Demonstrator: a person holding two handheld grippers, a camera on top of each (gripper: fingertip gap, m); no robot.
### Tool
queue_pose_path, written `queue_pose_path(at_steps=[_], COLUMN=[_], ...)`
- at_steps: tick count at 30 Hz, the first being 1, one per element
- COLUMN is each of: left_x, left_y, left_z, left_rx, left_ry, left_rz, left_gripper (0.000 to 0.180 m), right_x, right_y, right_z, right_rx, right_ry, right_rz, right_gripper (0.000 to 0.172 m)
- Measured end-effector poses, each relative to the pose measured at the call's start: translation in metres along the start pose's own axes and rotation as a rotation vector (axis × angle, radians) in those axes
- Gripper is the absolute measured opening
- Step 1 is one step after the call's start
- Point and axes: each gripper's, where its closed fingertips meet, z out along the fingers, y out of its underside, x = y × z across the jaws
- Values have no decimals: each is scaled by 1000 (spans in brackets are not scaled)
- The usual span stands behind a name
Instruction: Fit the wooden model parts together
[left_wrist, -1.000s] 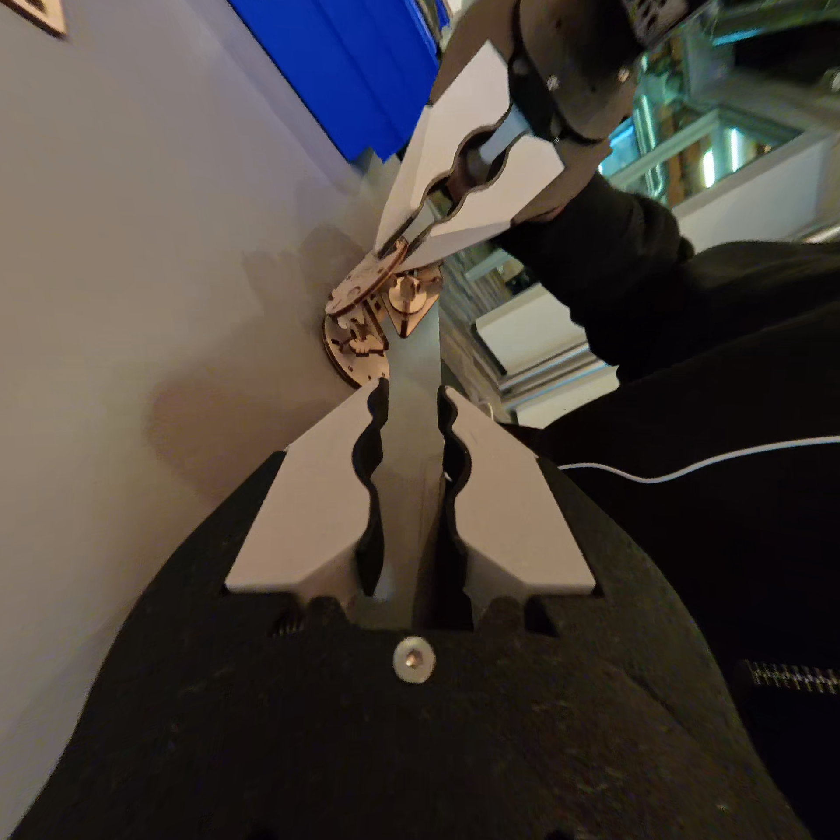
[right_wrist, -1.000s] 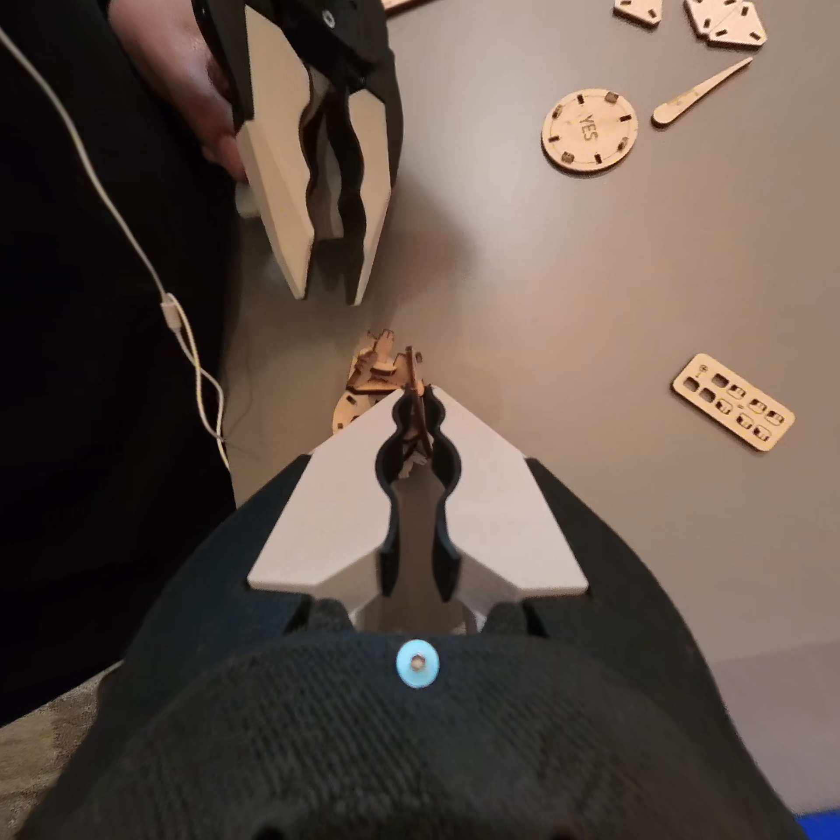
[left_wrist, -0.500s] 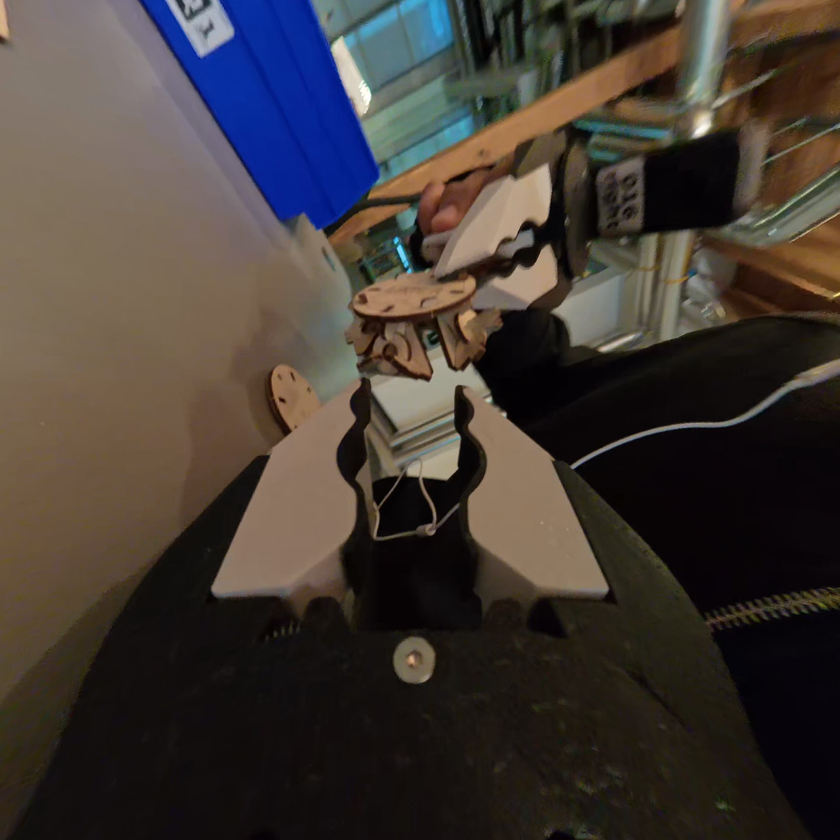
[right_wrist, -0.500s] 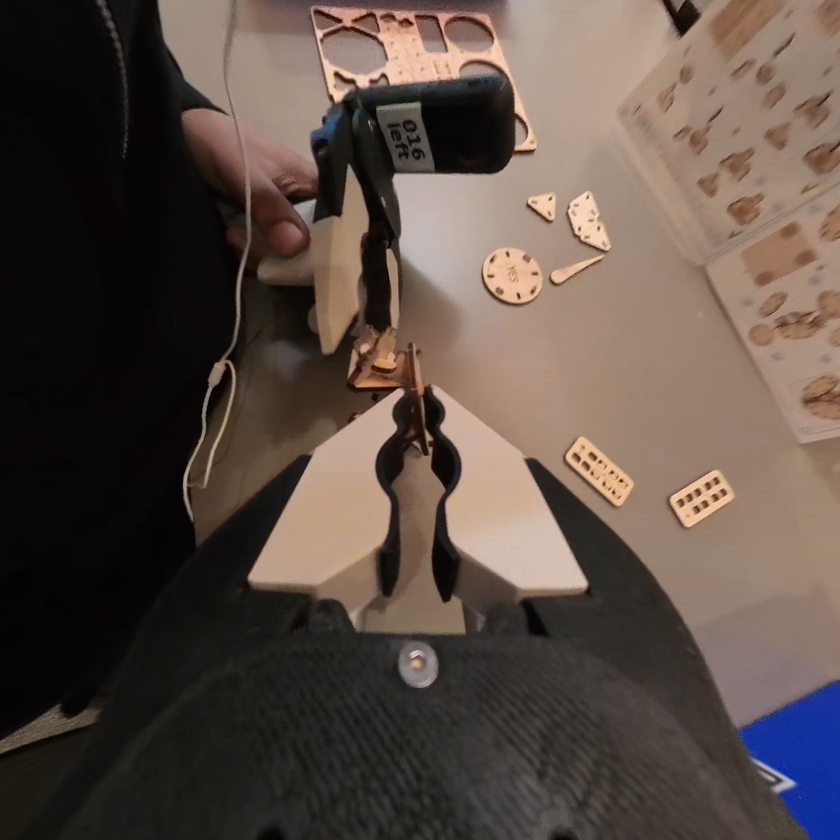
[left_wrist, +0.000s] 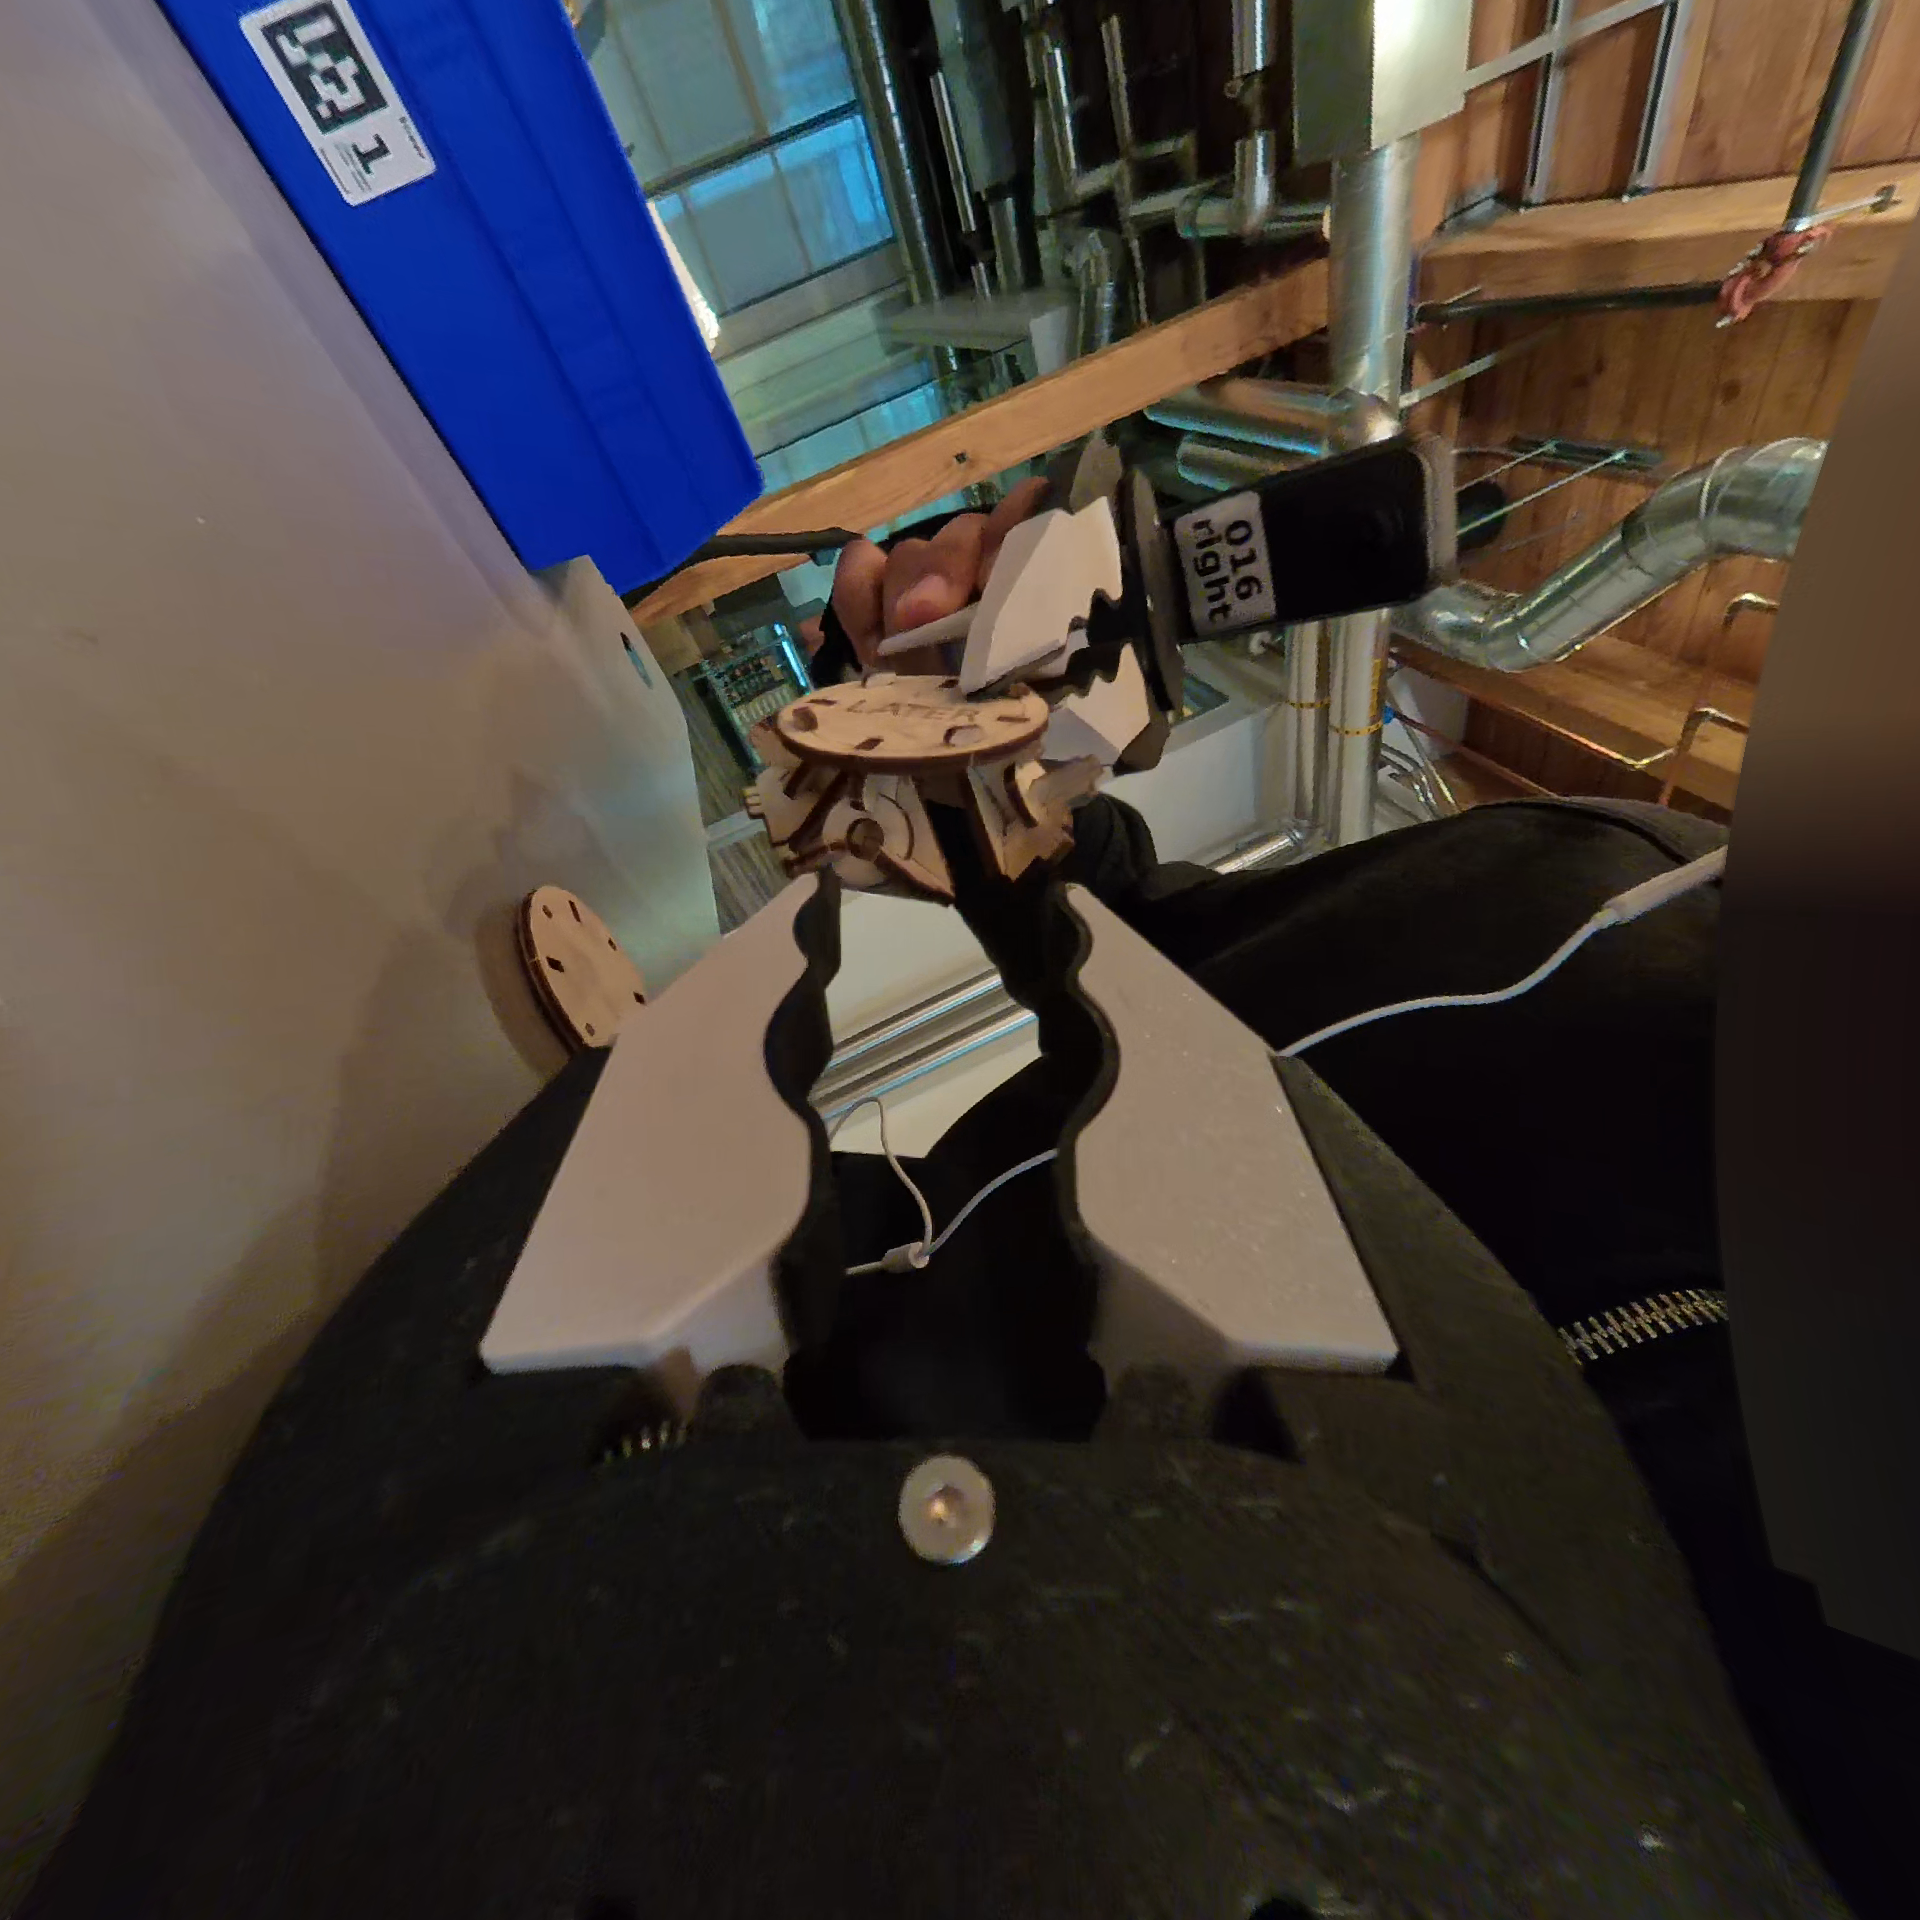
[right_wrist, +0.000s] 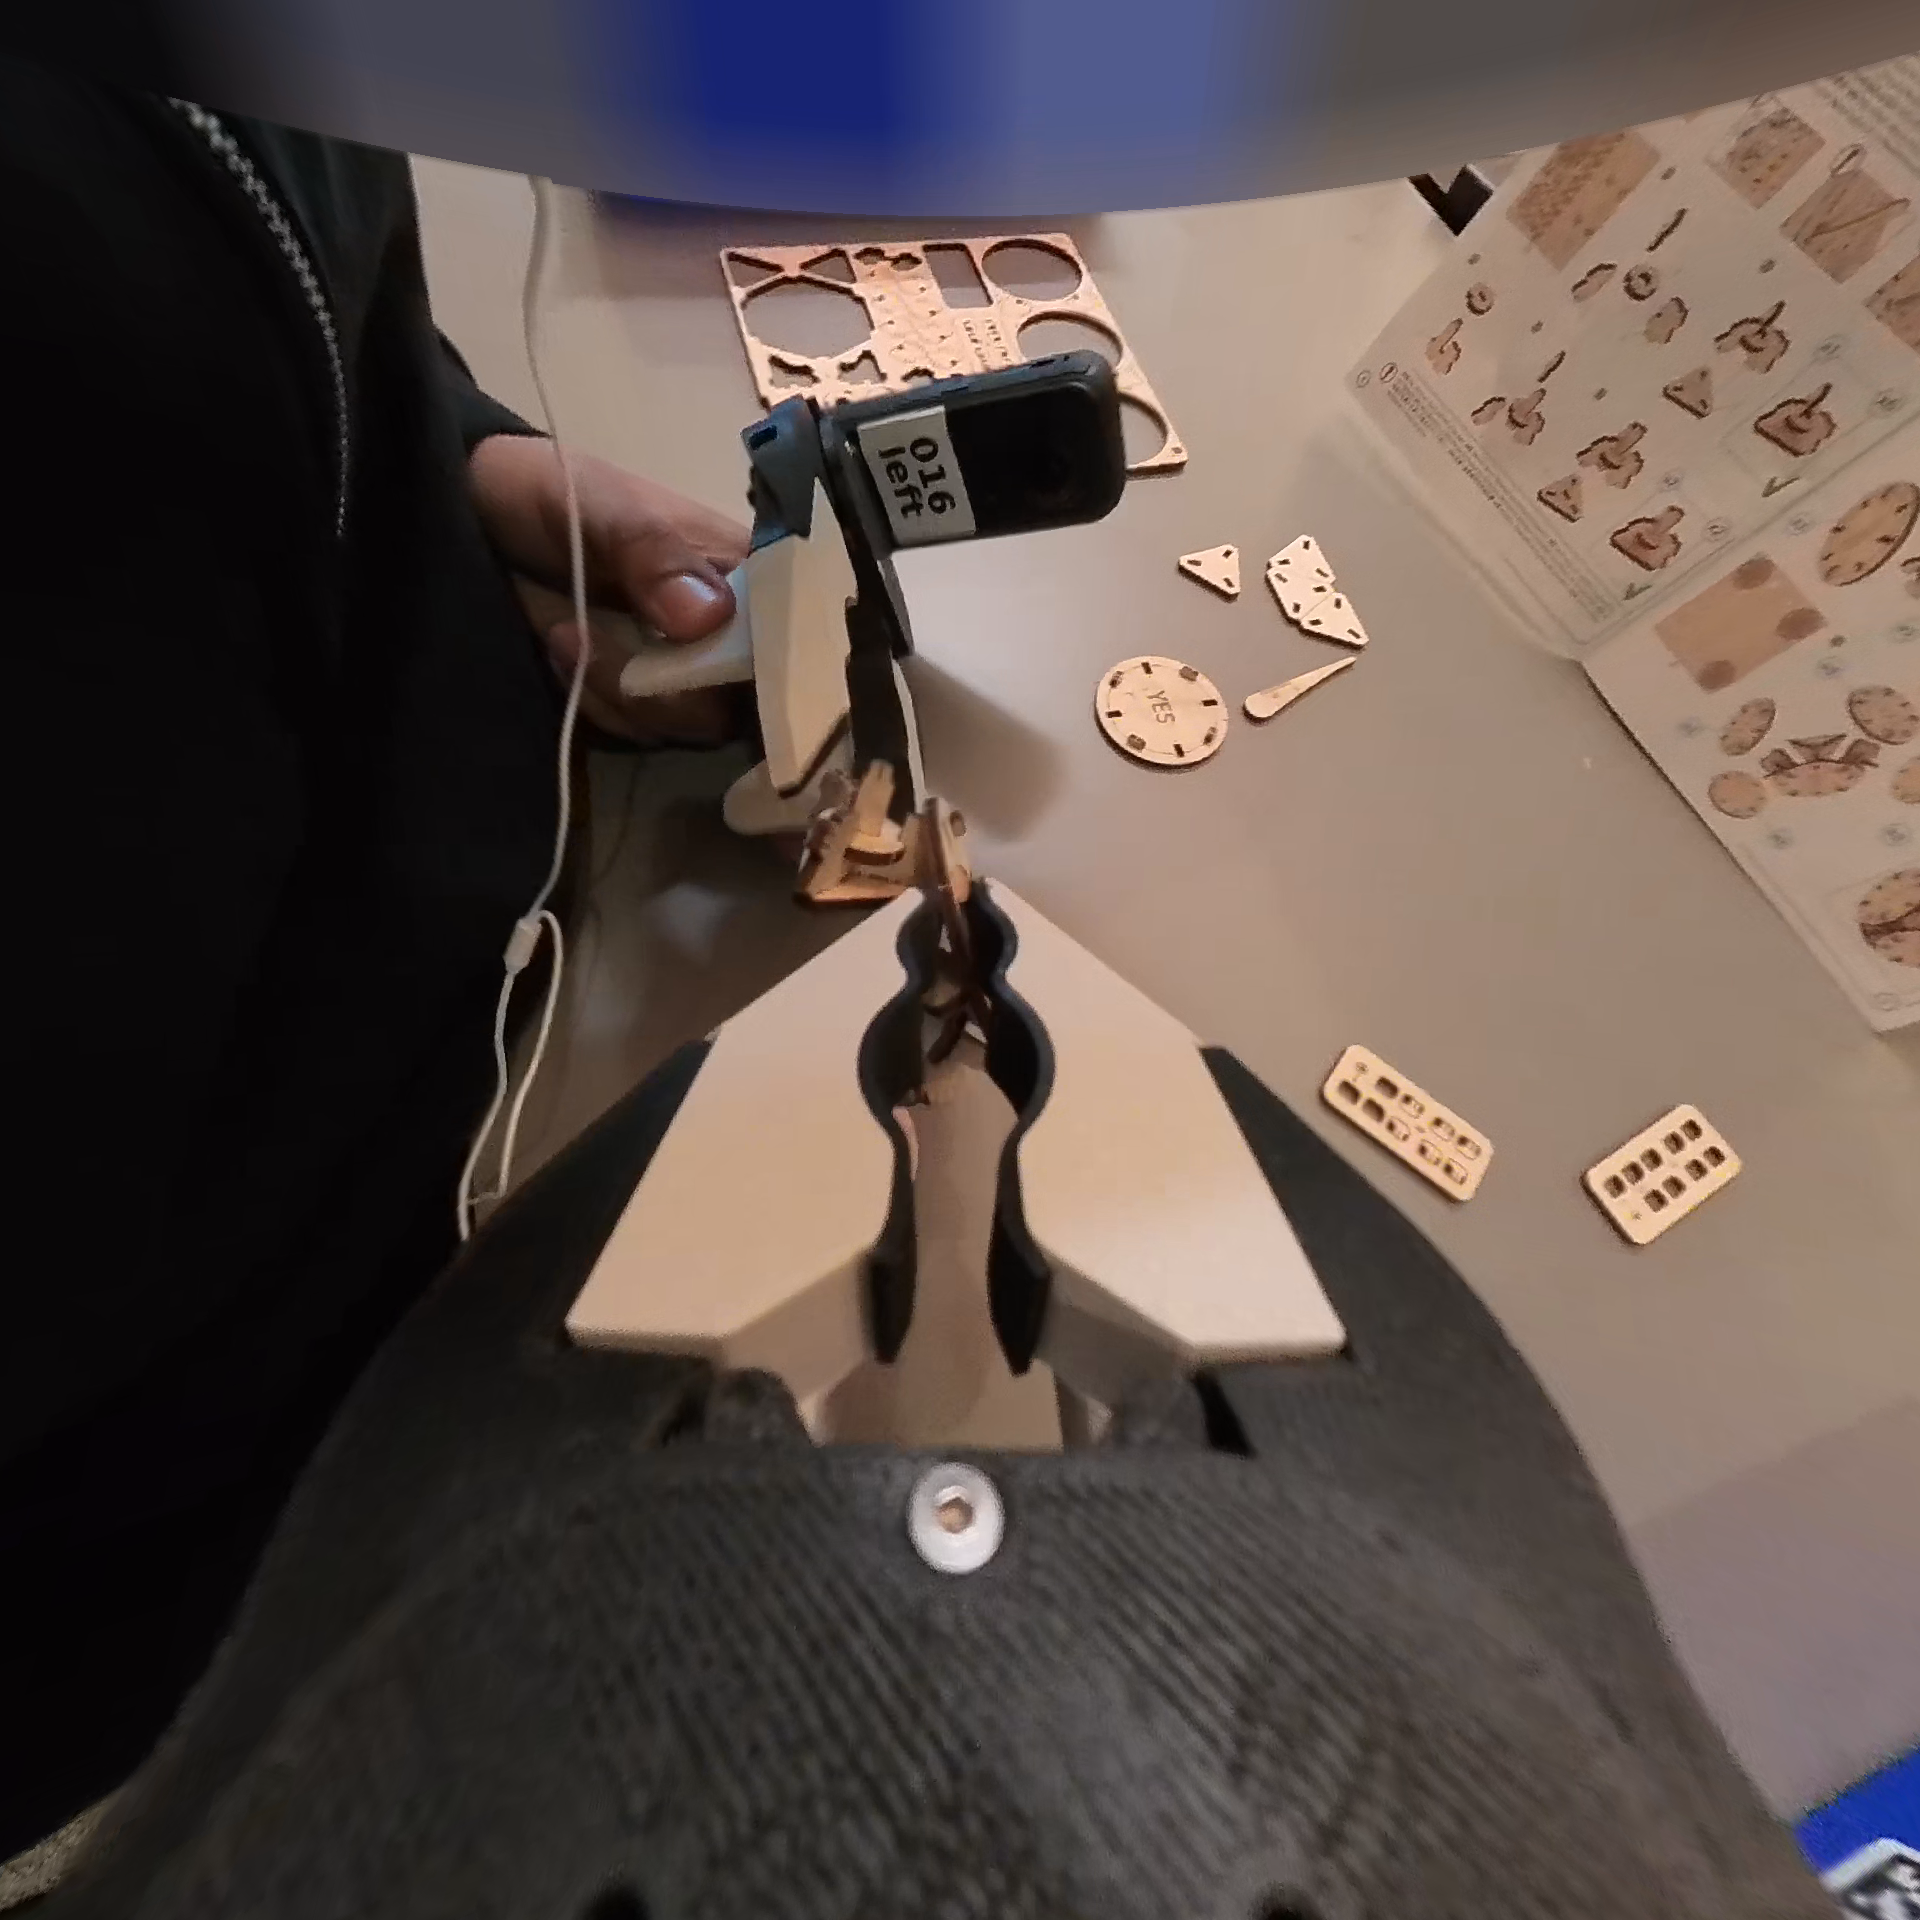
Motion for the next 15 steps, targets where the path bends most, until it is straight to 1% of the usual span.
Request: queue_pose_path(at_steps=[4,10,13,15], left_x=[2,-2,-2,-3], left_y=[-3,-5,-6,-5], left_z=[-2,-2,-3,-2], left_rx=[20,33,38,28], left_ry=[30,16,15,6], left_rz=[-18,-44,-50,-44], left_gripper=[25,25,21,22], right_x=[3,-1,-2,-3], right_y=[-3,-6,-7,-7], right_z=[-4,0,1,1], right_rx=[47,54,67,69], right_ry=[9,11,-7,-22], right_rz=[40,-1,25,46], right_gripper=[3,3,3,3])
